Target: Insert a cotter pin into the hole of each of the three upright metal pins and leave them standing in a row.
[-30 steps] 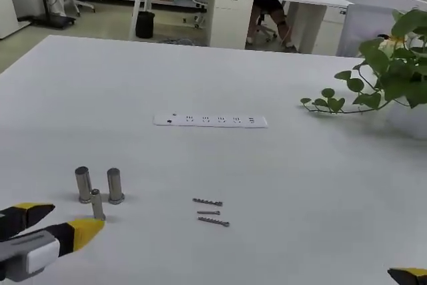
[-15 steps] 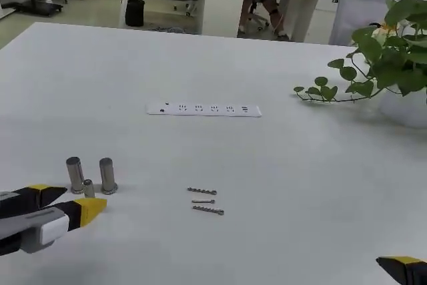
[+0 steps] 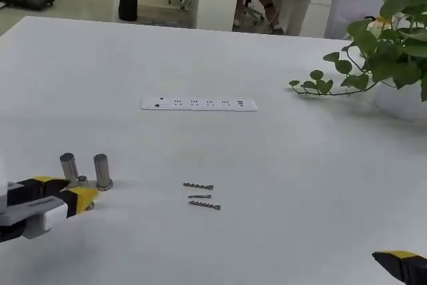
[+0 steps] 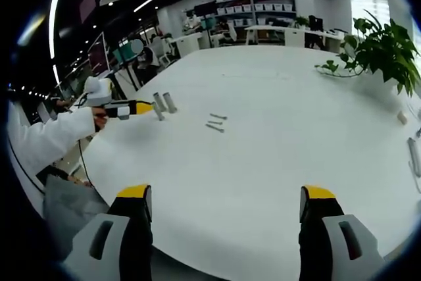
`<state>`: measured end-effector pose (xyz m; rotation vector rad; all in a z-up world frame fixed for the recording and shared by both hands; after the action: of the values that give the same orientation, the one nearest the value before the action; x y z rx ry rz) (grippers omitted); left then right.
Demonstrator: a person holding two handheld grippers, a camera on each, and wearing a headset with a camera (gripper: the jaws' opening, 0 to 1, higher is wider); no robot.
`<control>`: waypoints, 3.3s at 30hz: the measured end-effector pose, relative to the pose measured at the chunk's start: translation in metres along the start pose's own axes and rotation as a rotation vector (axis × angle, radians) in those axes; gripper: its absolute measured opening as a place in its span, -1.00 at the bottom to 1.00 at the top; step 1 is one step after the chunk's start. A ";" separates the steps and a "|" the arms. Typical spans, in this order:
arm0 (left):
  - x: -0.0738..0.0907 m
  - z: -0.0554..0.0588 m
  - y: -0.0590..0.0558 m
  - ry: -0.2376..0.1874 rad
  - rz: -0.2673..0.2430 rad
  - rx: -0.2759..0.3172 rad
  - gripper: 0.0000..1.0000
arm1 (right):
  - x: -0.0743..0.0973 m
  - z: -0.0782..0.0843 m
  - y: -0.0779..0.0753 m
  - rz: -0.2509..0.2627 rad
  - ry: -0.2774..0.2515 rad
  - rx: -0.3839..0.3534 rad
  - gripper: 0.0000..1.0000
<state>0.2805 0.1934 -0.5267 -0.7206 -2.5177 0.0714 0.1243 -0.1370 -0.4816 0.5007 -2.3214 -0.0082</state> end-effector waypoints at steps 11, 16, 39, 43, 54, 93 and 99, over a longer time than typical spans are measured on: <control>-0.012 0.003 0.005 0.022 -0.011 -0.045 -0.63 | -0.002 0.002 0.000 -0.001 0.011 -0.009 0.81; -0.016 0.004 0.005 0.029 -0.018 -0.087 -0.75 | -0.003 0.005 0.000 -0.003 0.021 -0.021 0.79; -0.016 0.007 0.007 0.065 -0.015 -0.158 -0.89 | -0.005 0.005 0.003 -0.011 0.015 -0.018 0.77; -0.007 0.001 -0.003 0.035 0.007 -0.161 -0.89 | -0.004 0.005 0.005 -0.016 0.009 -0.021 0.77; 0.015 -0.010 -0.046 -0.025 0.115 -0.214 -0.89 | -0.004 0.005 0.016 -0.042 -0.014 0.010 0.76; 0.018 0.037 -0.141 0.039 0.306 -0.325 -0.89 | 0.003 0.021 0.038 -0.109 -0.080 0.048 0.70; 0.014 0.043 -0.143 0.061 0.313 -0.337 -0.89 | 0.002 0.021 0.039 -0.117 -0.076 0.049 0.70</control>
<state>0.1804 0.0815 -0.5304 -1.2286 -2.3622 -0.2684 0.0955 -0.1049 -0.4898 0.6704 -2.3675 -0.0270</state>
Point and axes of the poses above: the centre of the closed fingertips' face, and the gripper's own axes: x roughly backward along the fingers, y roughly to its left, z roughly out of its underside, the point moved 5 cm from there along x, roughly backward along the fingers
